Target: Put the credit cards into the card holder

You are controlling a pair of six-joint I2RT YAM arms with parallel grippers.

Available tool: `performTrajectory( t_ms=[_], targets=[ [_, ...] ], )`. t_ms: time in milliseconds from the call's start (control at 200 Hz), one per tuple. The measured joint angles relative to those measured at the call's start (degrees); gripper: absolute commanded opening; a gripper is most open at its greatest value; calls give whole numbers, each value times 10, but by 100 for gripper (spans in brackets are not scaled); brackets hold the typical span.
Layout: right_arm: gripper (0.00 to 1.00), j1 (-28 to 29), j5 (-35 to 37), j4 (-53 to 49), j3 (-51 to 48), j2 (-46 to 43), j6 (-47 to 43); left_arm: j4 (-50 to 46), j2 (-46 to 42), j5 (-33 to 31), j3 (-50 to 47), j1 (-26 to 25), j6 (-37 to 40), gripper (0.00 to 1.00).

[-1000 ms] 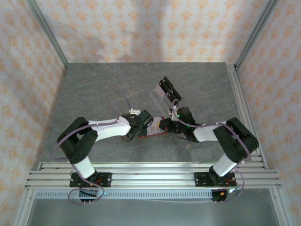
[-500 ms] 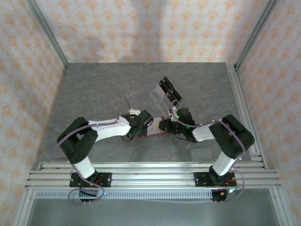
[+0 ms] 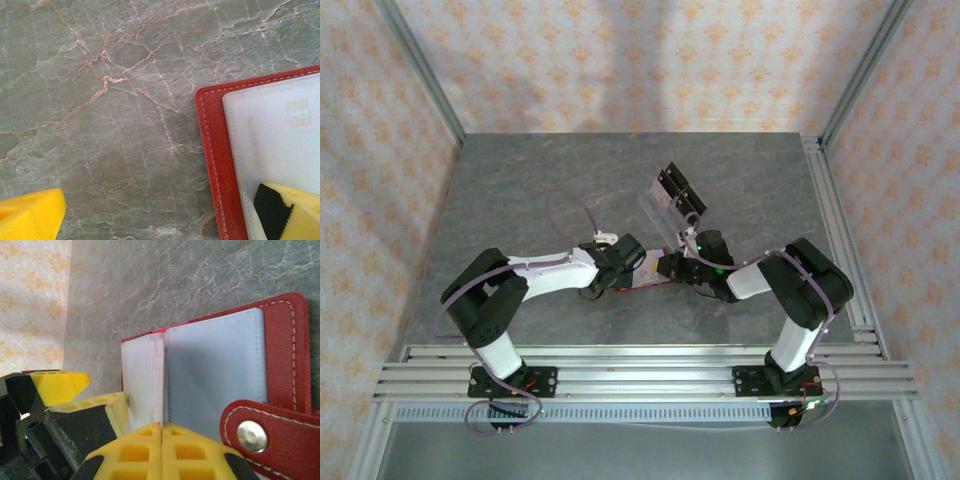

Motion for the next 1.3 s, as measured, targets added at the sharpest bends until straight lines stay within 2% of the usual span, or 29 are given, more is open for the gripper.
performTrajectory(
  t_ms=[310, 1301],
  targets=[
    [0, -21, -14, 8, 0, 1, 0, 0, 0, 0, 0, 0, 0, 100],
    [0, -22, -65, 54, 5, 46, 17, 0, 1, 0, 0, 0, 1, 99]
  ],
)
